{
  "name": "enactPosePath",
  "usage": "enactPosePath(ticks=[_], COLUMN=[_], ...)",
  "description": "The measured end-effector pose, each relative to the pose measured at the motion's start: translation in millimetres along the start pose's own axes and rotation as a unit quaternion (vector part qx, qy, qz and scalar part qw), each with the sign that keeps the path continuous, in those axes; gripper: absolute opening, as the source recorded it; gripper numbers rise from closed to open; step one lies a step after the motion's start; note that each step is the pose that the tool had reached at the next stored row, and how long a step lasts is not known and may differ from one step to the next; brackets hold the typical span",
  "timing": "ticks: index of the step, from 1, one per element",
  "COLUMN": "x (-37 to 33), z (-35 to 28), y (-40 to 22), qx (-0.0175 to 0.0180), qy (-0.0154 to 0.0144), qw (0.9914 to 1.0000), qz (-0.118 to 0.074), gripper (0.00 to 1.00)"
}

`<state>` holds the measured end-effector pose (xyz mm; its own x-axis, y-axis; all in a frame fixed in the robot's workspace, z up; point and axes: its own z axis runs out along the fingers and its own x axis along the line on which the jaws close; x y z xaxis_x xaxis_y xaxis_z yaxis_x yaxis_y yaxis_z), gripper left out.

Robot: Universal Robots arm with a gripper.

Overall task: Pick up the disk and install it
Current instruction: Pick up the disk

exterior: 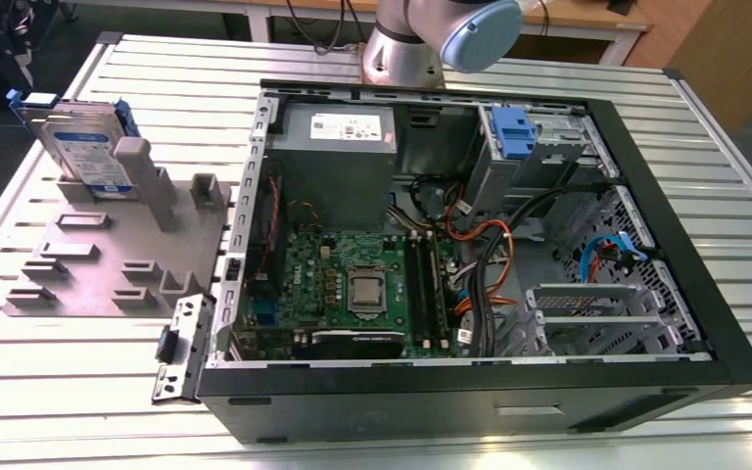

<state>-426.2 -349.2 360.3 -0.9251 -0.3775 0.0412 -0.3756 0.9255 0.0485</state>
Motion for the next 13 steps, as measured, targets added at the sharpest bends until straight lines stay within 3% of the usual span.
enactPosePath(ticks=[13], x=[0.0], z=[0.0], y=[0.0], qx=[0.0006], qy=[0.0007], qw=[0.99991], qz=[-0.014], gripper=[0.11])
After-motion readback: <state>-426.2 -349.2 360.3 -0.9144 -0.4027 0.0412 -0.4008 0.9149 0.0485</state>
